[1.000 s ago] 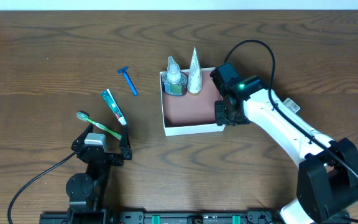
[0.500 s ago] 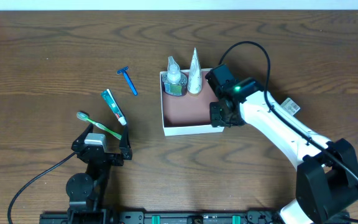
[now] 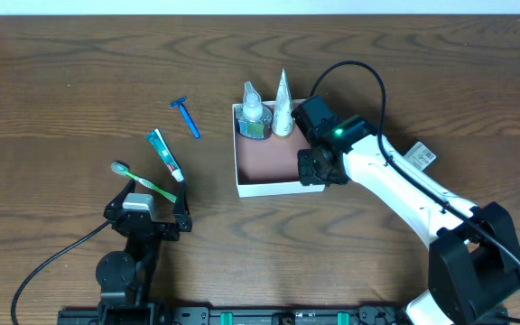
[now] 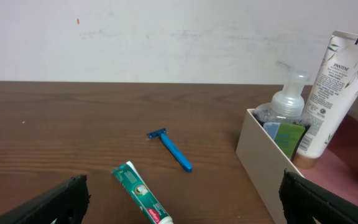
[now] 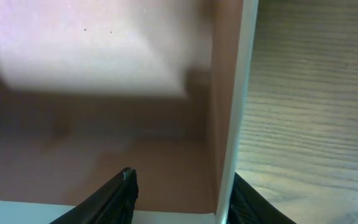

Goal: Pack container

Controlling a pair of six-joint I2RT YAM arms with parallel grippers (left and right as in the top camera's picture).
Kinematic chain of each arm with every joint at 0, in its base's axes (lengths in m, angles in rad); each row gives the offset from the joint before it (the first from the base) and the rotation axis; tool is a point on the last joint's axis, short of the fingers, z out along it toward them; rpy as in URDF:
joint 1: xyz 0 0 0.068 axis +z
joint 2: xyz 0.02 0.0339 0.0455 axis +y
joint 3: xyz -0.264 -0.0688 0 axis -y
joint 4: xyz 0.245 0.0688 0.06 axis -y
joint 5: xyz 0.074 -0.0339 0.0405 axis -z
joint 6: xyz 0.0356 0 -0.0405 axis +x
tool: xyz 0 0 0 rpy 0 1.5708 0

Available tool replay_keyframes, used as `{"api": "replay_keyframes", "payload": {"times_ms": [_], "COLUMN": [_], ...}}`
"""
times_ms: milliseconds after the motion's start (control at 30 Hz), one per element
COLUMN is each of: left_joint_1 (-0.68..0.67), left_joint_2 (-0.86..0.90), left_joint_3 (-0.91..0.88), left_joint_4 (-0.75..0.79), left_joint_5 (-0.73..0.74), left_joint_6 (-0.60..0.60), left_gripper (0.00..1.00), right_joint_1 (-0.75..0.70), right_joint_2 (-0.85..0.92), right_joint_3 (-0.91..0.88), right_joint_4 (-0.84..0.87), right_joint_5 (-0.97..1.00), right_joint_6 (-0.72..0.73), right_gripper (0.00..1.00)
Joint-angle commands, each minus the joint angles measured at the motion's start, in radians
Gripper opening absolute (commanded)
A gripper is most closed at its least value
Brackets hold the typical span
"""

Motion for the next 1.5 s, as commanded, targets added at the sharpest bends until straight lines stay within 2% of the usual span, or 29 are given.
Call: {"api": "replay_keyframes", "payload": {"times_ms": [0, 933, 1467], "left_joint_1": [0.003, 0.003, 0.003], "left_joint_2": [0.0, 0.0, 0.0], "left_joint_3": [-0.018, -0.018, -0.018], "left_joint_4": [-0.032, -0.032, -0.032], "left_joint_5": [0.018, 0.018, 0.018], "left_joint_6": [0.006, 0.006, 0.006], "left_gripper": [0.98, 0.98, 0.98], "right_joint_1": [0.024, 0.035, -0.019], "right_joint_2": [-0.002, -0.002, -0.002], "right_joint_3": [-0.008, -0.008, -0.008], "right_joint_4": [0.012, 0.044, 0.003], "right_joint_5": [-0.016, -0.04, 0.002], "right_joint_6": [0.021, 0.02, -0.004], "right_gripper": [0.45, 0.45, 0.45]}}
